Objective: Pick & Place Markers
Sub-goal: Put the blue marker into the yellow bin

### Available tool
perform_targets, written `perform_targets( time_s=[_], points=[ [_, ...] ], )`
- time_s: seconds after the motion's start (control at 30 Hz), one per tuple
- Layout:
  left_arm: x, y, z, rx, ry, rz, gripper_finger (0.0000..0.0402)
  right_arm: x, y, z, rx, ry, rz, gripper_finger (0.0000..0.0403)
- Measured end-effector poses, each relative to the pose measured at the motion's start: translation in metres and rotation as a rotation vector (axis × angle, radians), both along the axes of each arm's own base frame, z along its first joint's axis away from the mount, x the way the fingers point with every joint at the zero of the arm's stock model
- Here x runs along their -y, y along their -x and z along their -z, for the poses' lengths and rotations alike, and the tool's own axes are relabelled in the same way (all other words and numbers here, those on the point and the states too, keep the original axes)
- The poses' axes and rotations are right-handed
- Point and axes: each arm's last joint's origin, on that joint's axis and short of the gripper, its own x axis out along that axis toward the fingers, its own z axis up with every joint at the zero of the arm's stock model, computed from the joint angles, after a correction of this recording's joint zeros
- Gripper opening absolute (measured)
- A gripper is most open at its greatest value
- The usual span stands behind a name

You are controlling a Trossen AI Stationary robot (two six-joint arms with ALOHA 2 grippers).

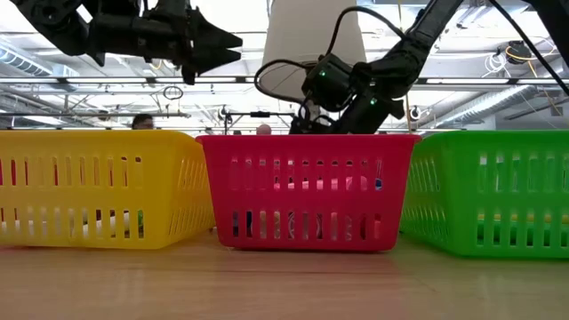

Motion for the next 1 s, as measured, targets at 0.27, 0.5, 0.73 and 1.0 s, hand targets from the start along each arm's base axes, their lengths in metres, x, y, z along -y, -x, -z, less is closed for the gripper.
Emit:
perform_targets(
  time_s=[0.27, 0.5, 0.73, 1.0],
  points=[
    [0.001, 0.000, 0.000, 0.000, 0.000, 0.012, 0.0182, 0.005, 0.006, 0.005, -0.013, -0.030, 0.042, 0.0153],
    [0.001, 0.000, 0.000, 0.000, 0.004, 0.012, 0.0182, 0.005, 0.016, 0.014, -0.042, -0.034, 0.050, 0.0143],
    [0.001, 0.000, 0.000, 0.003, 0.023, 0.013, 0.0182, 0.003, 0.023, 0.022, -0.072, -0.034, 0.038, 0.0082],
    [0.001, 0.000, 0.002, -0.014, 0.030, 0.012, 0.0182, 0.002, 0.024, 0.023, -0.088, -0.019, 0.014, 0.0014]
  ],
)
